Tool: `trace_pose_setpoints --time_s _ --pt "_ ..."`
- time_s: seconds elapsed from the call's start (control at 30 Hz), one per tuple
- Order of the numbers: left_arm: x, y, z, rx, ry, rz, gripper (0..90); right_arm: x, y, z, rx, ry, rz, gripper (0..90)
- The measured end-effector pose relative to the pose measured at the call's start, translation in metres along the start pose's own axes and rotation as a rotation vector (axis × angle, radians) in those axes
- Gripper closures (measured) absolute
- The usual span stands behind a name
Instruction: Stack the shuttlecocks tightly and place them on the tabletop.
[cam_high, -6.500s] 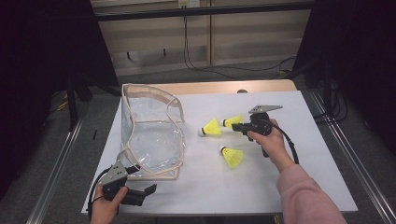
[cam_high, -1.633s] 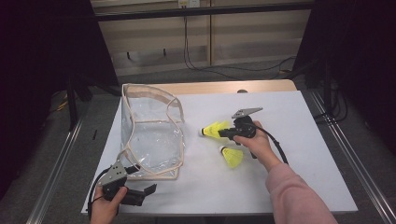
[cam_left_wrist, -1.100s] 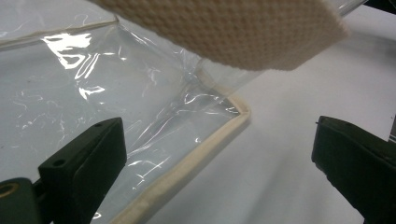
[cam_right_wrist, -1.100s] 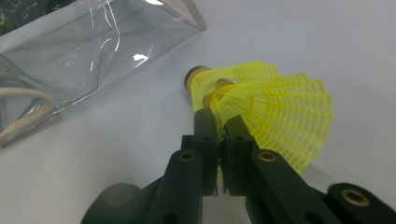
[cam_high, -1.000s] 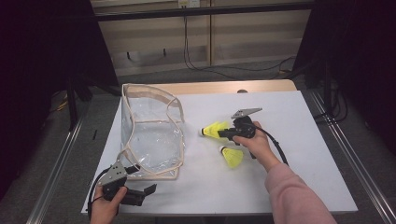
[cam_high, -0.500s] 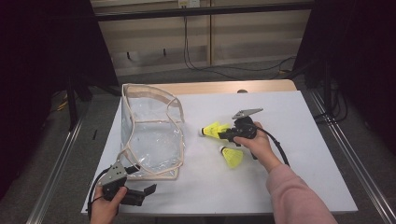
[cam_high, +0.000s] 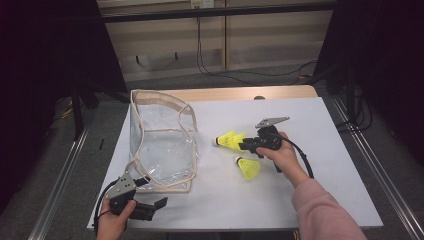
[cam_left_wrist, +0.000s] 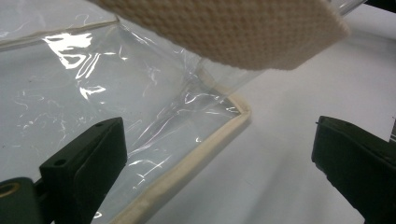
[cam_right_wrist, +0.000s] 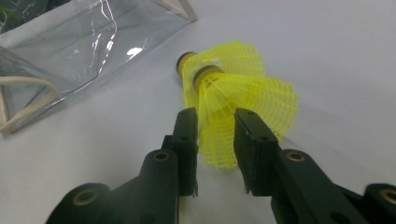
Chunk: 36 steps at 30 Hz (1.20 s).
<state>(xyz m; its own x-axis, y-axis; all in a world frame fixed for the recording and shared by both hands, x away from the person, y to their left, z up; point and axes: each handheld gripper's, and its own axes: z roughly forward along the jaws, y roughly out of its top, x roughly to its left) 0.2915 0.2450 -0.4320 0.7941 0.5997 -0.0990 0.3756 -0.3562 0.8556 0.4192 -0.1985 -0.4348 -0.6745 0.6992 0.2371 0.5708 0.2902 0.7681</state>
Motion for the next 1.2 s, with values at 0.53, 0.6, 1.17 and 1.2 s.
trace_pose_setpoints --time_s 0.53,0.6,1.17,1.2 --pt "-0.0001 0.0000 -0.0001 0.000 0.001 0.000 3.1 0.0009 -0.0018 -0.0006 -0.029 0.030 -0.004 89.9" --pt "-0.0001 0.0000 -0.0001 0.000 0.002 0.000 3.1 0.0013 -0.0019 -0.0002 -0.029 0.035 -0.005 89.9" --pt "-0.0002 0.0000 -0.0001 -0.001 0.002 -0.002 3.1 0.0022 -0.0044 0.0049 -0.010 0.034 0.001 87.6" --pt "-0.0002 0.0000 -0.0001 -0.001 0.002 -0.001 3.1 0.0021 -0.0045 0.0052 -0.011 0.035 -0.001 87.5"
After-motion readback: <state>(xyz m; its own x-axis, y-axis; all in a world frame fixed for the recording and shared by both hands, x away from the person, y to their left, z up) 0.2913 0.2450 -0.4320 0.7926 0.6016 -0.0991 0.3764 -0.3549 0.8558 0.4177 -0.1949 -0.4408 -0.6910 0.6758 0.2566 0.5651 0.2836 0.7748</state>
